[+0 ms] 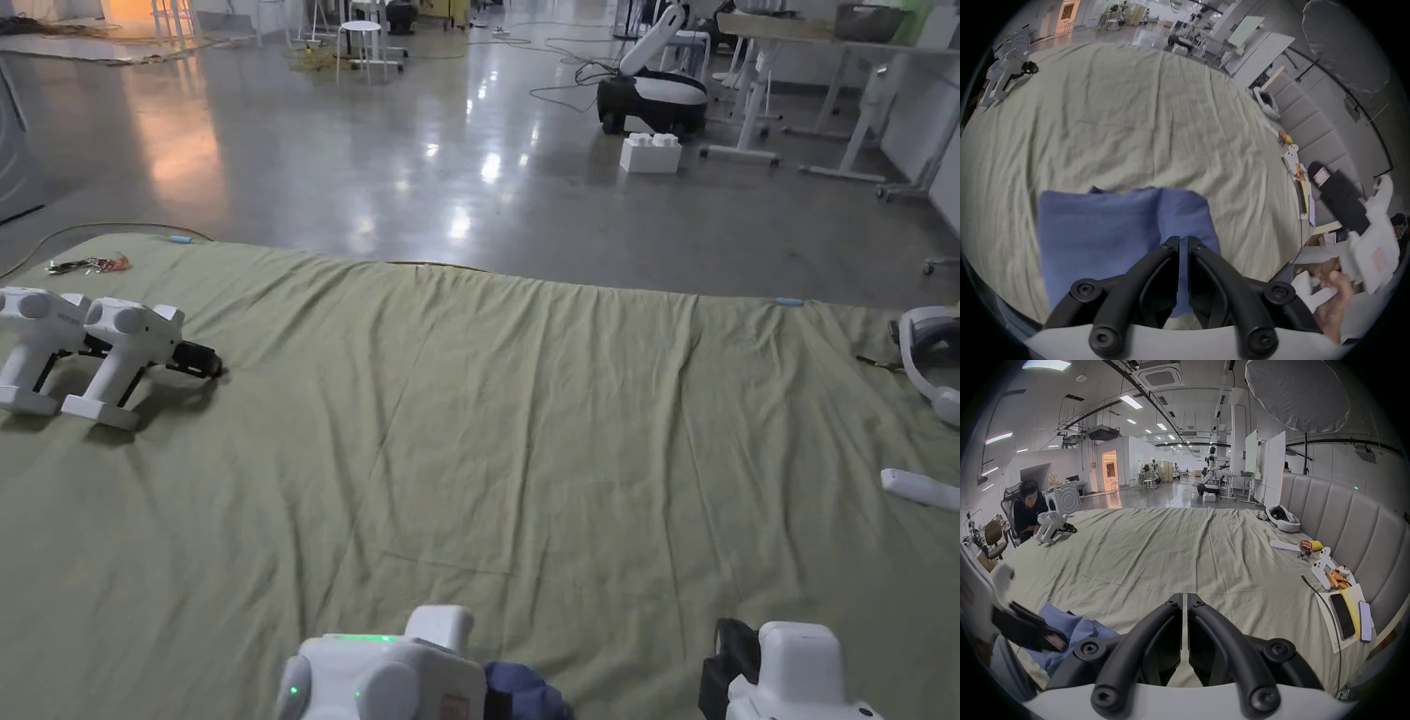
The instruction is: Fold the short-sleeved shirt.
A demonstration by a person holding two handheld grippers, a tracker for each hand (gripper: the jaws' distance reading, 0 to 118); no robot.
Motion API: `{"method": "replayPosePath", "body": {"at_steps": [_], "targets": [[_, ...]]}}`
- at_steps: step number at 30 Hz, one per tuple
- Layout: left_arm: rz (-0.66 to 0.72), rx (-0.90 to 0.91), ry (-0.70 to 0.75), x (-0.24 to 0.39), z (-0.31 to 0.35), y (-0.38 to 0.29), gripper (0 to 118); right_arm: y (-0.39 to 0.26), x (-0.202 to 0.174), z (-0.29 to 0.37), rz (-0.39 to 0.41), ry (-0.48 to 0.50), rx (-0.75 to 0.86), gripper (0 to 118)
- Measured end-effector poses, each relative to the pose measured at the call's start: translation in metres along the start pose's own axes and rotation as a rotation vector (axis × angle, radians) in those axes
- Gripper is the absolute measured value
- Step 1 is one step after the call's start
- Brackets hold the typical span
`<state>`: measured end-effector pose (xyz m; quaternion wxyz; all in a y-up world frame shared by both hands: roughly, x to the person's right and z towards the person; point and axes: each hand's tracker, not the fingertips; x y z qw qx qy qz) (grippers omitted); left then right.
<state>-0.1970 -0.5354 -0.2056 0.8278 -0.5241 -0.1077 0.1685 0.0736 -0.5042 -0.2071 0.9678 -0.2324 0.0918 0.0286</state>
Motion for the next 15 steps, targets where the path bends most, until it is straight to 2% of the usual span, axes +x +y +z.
{"method": "replayPosePath", "body": {"at_steps": [2,7,15], "targets": [[-0.006,-0.027,-0.039,0.003,-0.018,-0.006,10,-0.001,0.000,0.000,0.001,-0.002,-0.002,6],[-0.024,-0.018,-0.016,0.015,-0.048,-0.026,10,-0.002,0.002,0.001,0.006,-0.005,-0.002,5],[-0.049,0.046,-0.062,0.002,-0.030,-0.028,9,0.004,-0.004,0.004,0.004,-0.008,0.027,6]]}}
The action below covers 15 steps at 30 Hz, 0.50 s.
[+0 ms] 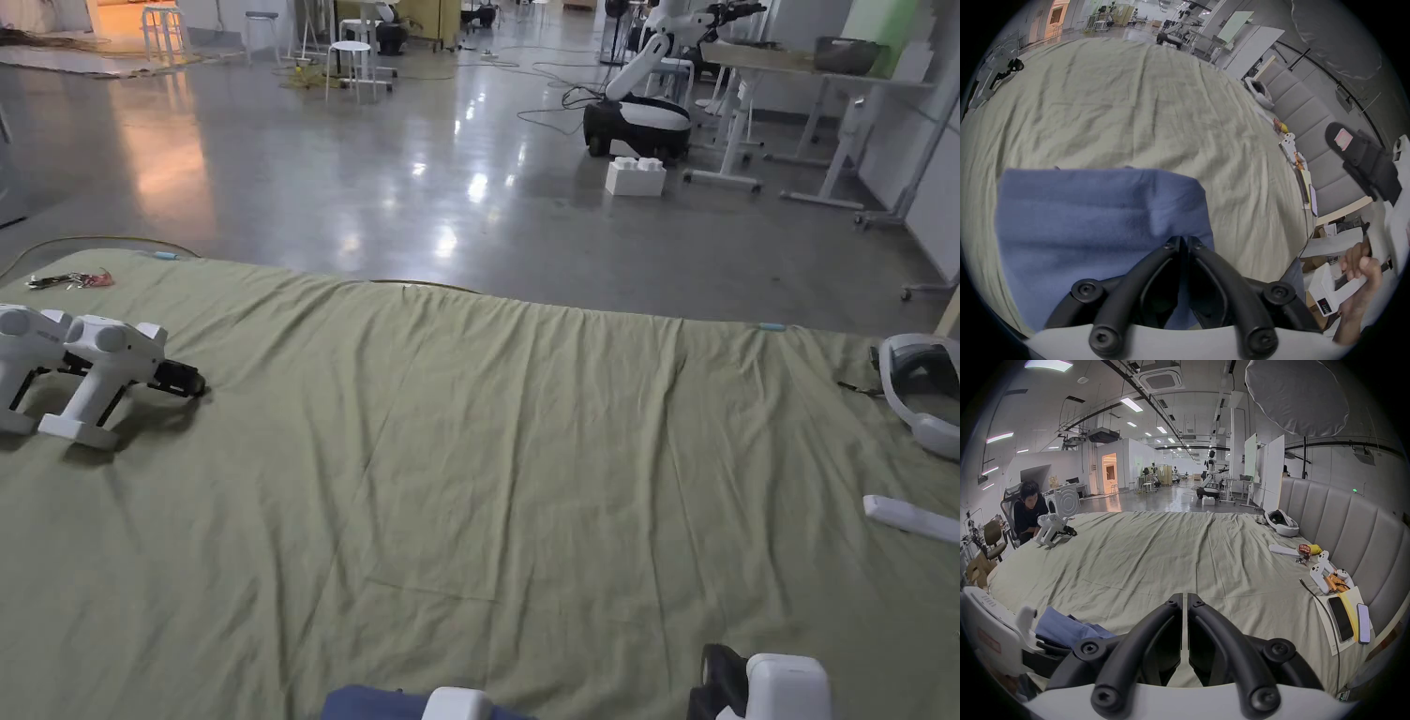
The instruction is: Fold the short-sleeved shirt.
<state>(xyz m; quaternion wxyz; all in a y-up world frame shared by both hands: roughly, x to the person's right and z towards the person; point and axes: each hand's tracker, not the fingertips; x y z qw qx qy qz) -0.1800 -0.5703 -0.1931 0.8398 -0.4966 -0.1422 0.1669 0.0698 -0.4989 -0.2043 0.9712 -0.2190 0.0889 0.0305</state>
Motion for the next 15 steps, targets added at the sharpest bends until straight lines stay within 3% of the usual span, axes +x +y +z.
{"method": "replayPosePath", "body": {"at_steps": [5,15], "targets": [[-0.099,0.291,0.059,-0.009,0.059,0.012,9,0.011,-0.011,0.001,0.002,-0.009,0.059,6],[-0.246,0.888,0.392,-0.035,0.161,0.040,9,0.048,-0.033,0.013,0.023,-0.038,0.254,6]]}}
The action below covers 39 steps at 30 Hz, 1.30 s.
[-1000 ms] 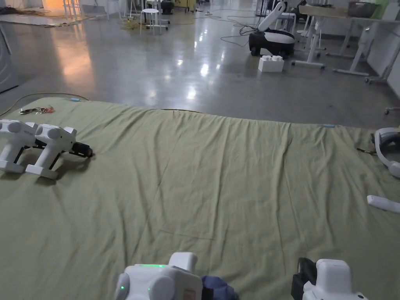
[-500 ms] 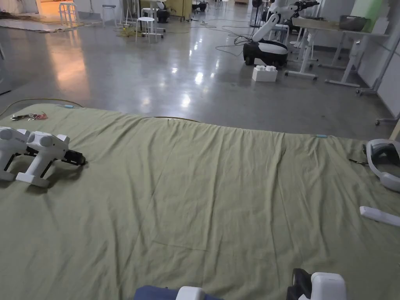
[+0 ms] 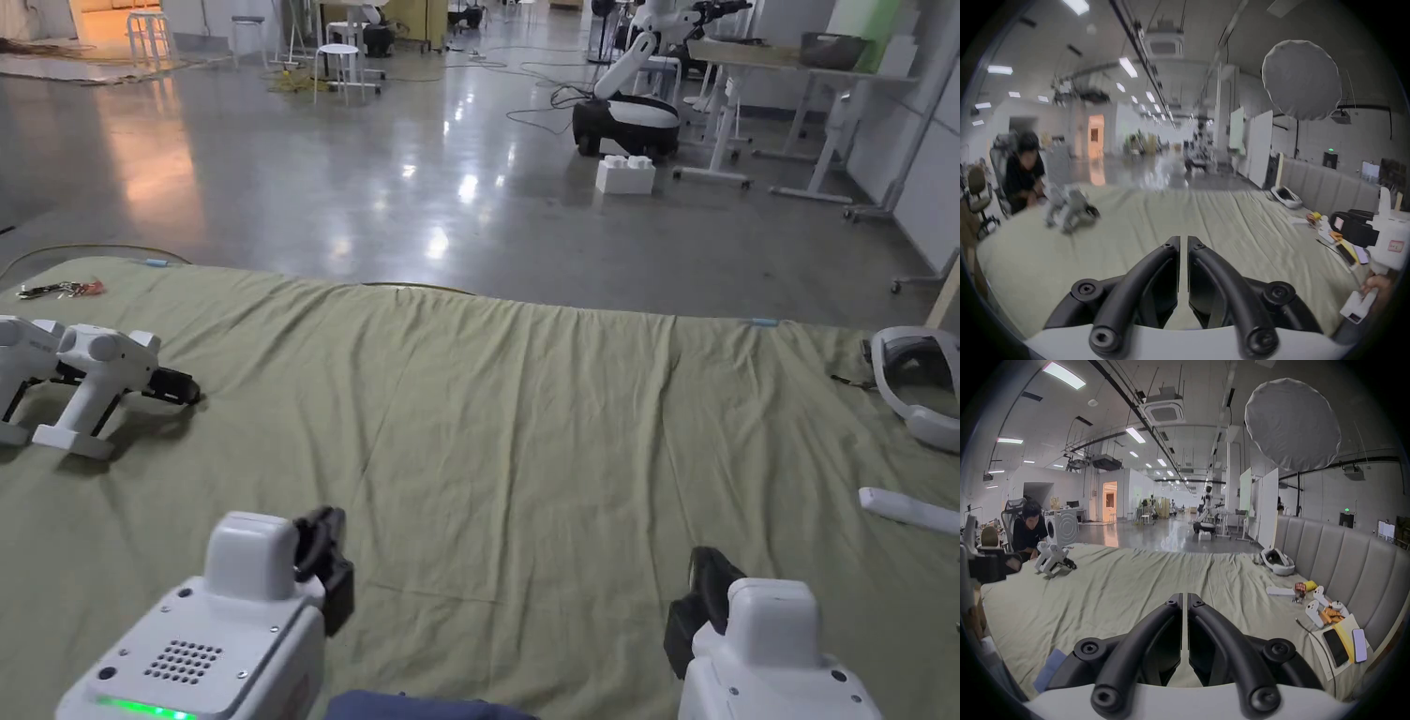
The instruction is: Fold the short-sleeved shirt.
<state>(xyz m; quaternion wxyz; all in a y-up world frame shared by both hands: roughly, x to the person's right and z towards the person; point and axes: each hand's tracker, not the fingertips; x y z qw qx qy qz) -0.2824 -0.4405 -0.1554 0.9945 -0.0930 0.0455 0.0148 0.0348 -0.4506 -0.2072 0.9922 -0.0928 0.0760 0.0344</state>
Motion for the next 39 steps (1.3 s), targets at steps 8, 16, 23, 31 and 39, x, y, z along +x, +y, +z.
{"method": "replayPosePath", "body": {"at_steps": [8,16,23,31,39], "targets": [[-0.104,0.142,0.155,-0.012,0.020,0.001,9,0.015,-0.003,0.012,-0.012,-0.034,0.089,6],[-0.081,0.134,0.167,-0.034,0.037,-0.016,9,0.014,-0.023,0.038,-0.012,-0.016,0.068,6],[-0.049,0.074,0.170,-0.050,0.047,-0.031,9,-0.061,-0.090,0.034,-0.040,0.184,-0.216,5],[0.000,-0.008,0.132,-0.059,0.058,-0.045,9,-0.161,-0.118,-0.002,-0.018,0.170,-0.544,6],[0.276,-0.376,-0.188,-0.082,0.031,-0.084,25,-0.154,-0.111,0.003,-0.008,0.191,-0.520,5]]}}
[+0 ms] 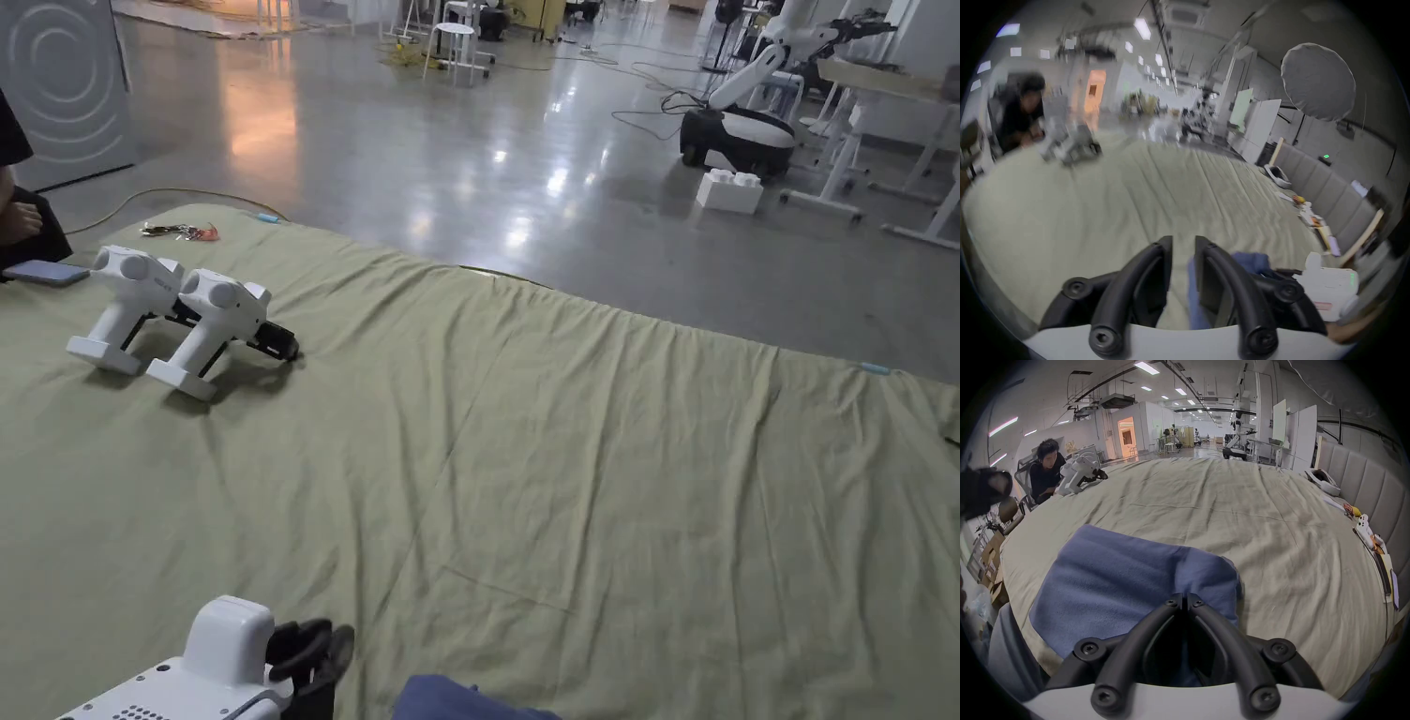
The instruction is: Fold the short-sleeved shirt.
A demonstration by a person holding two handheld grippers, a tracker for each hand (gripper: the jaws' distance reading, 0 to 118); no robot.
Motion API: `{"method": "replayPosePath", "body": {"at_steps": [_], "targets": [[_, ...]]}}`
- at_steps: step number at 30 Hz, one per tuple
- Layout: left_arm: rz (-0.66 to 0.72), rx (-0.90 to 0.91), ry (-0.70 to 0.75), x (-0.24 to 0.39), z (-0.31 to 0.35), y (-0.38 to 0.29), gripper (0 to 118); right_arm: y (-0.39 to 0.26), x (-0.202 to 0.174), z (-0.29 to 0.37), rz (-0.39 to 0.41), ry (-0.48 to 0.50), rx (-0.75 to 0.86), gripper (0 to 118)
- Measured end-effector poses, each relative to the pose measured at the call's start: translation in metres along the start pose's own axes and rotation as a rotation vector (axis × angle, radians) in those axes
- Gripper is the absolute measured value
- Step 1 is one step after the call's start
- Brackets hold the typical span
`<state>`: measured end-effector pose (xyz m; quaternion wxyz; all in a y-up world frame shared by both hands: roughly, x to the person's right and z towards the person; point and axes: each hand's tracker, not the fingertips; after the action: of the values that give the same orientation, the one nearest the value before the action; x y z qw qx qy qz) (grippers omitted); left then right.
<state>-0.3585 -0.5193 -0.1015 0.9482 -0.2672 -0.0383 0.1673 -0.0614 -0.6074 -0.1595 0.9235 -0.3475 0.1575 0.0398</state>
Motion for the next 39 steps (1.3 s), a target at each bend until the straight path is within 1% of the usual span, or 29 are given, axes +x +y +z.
{"method": "replayPosePath", "body": {"at_steps": [1,2,3,4,5,6,9,15,17,18,19,20,21,22,24,26,27,28,29,30,33,36,37,39], "targets": [[0.057,-0.070,-0.044,-0.009,-0.009,-0.003,35,-0.002,0.001,-0.001,0.000,0.002,-0.001,5],[0.103,-0.122,-0.091,-0.016,-0.016,-0.007,49,-0.002,0.002,-0.001,0.003,0.003,-0.001,6],[0.142,-0.182,-0.153,-0.026,-0.026,-0.011,69,-0.002,0.002,-0.001,0.012,0.004,-0.001,6],[0.163,-0.230,-0.174,-0.034,-0.036,-0.016,72,-0.002,0.003,-0.001,0.019,0.005,-0.001,6],[0.176,-0.266,-0.207,-0.039,-0.043,-0.020,72,-0.006,0.006,-0.004,0.021,0.007,-0.001,5],[0.187,-0.305,-0.237,-0.047,-0.051,-0.025,75,-0.006,0.007,-0.005,0.023,0.008,-0.001,6],[0.215,-0.353,-0.251,-0.062,-0.071,-0.033,81,-0.010,0.011,-0.011,0.020,0.010,-0.004,6],[0.441,-0.475,-0.421,-0.070,-0.107,-0.047,85,-0.012,0.011,-0.012,0.031,0.011,-0.002,6],[0.480,-0.425,-0.488,-0.074,-0.110,-0.048,85,-0.009,0.008,-0.008,0.028,0.011,-0.003,6],[0.538,-0.423,-0.534,-0.083,-0.117,-0.052,85,-0.009,0.008,-0.007,0.026,0.013,-0.003,5],[0.607,-0.456,-0.575,-0.084,-0.124,-0.055,85,-0.009,0.007,-0.007,0.026,0.013,-0.003,6],[0.636,-0.501,-0.586,-0.081,-0.129,-0.057,85,-0.009,0.007,-0.007,0.027,0.013,-0.003,5],[0.643,-0.539,-0.614,-0.075,-0.135,-0.060,85,-0.007,0.005,-0.003,0.029,0.012,-0.002,6],[0.610,-0.560,-0.636,-0.065,-0.135,-0.061,85,-0.006,0.004,-0.002,0.028,0.012,-0.002,5],[0.534,-0.538,-0.638,-0.050,-0.133,-0.062,85,-0.006,0.004,-0.002,0.025,0.014,-0.003,6],[0.545,-0.514,-0.618,-0.051,-0.137,-0.063,84,-0.007,0.007,-0.003,0.020,0.018,-0.004,6],[0.559,-0.501,-0.611,-0.053,-0.138,-0.063,81,-0.007,0.007,-0.003,0.015,0.021,-0.004,6],[0.586,-0.494,-0.593,-0.056,-0.138,-0.065,73,-0.007,0.008,-0.003,0.013,0.022,-0.004,6],[0.584,-0.491,-0.563,-0.058,-0.137,-0.065,57,-0.006,0.008,-0.002,0.012,0.024,-0.003,6],[0.577,-0.492,-0.547,-0.058,-0.137,-0.065,31,-0.005,0.008,0.000,0.009,0.035,0.002,6],[0.568,-0.478,-0.560,-0.056,-0.131,-0.065,28,-0.003,0.001,0.004,0.037,0.027,0.014,6],[0.561,-0.468,-0.581,-0.054,-0.121,-0.057,26,0.006,0.003,0.012,0.020,0.039,0.029,6],[0.558,-0.463,-0.599,-0.056,-0.118,-0.051,26,0.011,0.005,0.014,0.017,0.034,0.043,6],[0.538,-0.454,-0.585,-0.071,-0.109,-0.037,26,0.026,0.011,0.020,0.022,0.017,0.087,5]]}}
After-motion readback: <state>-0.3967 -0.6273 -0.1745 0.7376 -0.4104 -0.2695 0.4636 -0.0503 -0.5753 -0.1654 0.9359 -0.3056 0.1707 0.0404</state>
